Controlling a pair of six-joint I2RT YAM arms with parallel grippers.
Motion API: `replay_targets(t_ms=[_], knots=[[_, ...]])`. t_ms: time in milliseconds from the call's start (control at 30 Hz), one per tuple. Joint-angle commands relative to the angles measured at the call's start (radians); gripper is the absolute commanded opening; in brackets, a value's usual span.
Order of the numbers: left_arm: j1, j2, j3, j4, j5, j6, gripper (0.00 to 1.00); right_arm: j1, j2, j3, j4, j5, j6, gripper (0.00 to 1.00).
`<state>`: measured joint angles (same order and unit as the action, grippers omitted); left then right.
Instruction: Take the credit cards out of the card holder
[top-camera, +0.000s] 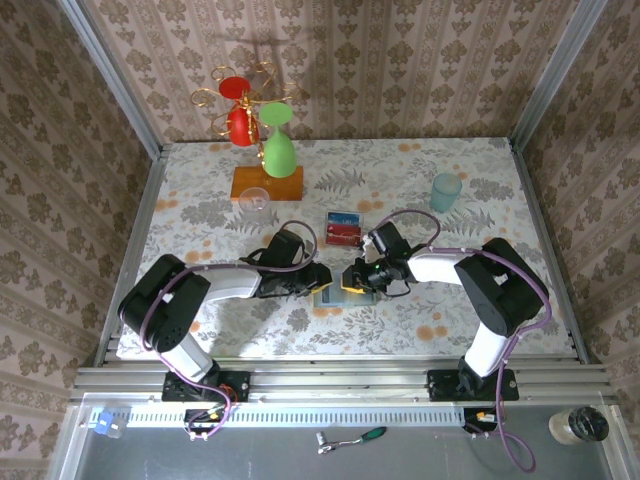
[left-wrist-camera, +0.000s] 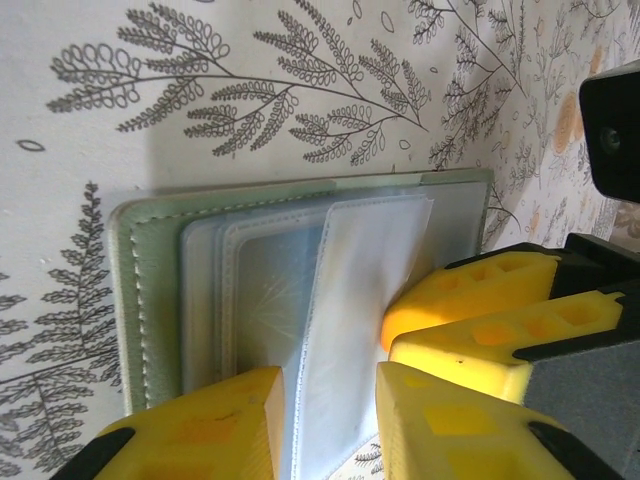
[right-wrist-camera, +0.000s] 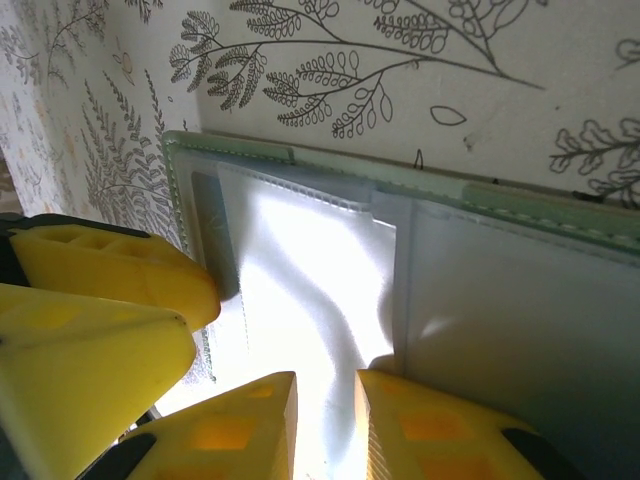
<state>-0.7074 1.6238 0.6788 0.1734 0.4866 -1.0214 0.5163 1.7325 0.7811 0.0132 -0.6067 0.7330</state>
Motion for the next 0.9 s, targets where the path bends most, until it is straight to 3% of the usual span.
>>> replay_targets(t_ms=[0, 433, 633, 867], knots=[[-0.011, 0.019, 0.031, 0.011, 0.002, -0.008, 0.31, -0.014, 0.001, -0.020, 0.024, -0.042, -0.011, 0.22], [-0.027, 0.041, 0.051, -0.007, -0.005, -0.012, 0.31, -0.031, 0.029, -0.030, 0.060, -0.082, -0.008, 0.22], [-0.033, 0.016, 0.097, -0.154, -0.068, 0.045, 0.32, -0.038, 0.029, -0.032, 0.062, -0.088, -0.012, 0.22], [-0.039, 0.030, 0.117, -0.193, -0.079, 0.055, 0.32, -0.042, 0.031, -0.033, 0.067, -0.093, -0.014, 0.22]])
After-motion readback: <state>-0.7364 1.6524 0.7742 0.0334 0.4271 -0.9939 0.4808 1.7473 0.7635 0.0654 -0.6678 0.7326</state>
